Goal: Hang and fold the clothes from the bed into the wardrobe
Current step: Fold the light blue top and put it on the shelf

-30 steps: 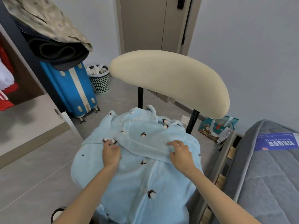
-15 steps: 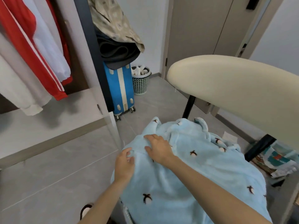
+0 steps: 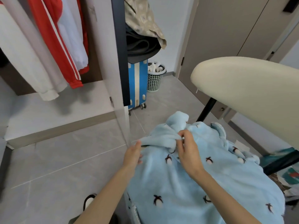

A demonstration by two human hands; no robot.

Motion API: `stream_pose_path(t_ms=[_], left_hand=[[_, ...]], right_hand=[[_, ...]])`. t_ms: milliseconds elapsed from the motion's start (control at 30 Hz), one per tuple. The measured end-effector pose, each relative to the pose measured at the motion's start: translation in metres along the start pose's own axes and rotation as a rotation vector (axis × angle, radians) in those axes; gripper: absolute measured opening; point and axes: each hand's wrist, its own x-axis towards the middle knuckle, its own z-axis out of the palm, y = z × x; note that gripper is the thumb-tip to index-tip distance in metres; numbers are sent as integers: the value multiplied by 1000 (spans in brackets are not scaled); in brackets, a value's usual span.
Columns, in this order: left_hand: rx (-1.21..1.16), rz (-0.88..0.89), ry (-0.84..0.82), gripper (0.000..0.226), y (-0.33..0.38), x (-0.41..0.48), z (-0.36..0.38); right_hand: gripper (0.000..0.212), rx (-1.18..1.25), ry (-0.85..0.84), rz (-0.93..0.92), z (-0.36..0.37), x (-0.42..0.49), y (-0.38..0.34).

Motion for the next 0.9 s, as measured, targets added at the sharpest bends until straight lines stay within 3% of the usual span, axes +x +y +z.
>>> stream_pose_path(t_ms=[133, 200, 267, 367, 467, 533, 633, 700, 767, 900], left_hand=[[-4, -32, -11, 58, 10, 0, 15], [-132, -63, -14, 61, 17, -2, 23], [-359, -82, -6, 52, 23, -5, 31], [-587, -92, -62, 6, 35, -14, 36], [-628, -54, -186, 26, 48, -29, 33], [-529, 85, -222, 30, 53, -47, 24], [-226, 422, -298, 34, 48, -81, 9], [-60, 518, -388, 39, 32, -100, 7], [155, 586, -471, 39, 10, -116, 11], [899, 749, -539, 40, -42, -117, 18]], right_hand=[[13, 11, -61, 15, -14, -34, 12], [15, -10, -123, 42, -19, -47, 22], [15, -52, -193, 63, -24, -54, 30], [17, -125, -260, 81, -27, -54, 34], [20, -169, -327, 121, -30, -46, 31], [24, -100, -246, 171, -34, -41, 25], [24, 26, 47, 177, -52, -29, 7], [24, 78, 132, 169, -68, -21, -6], [28, 105, 141, 189, -84, -18, -15], [18, 164, 56, 381, -102, -32, -11]])
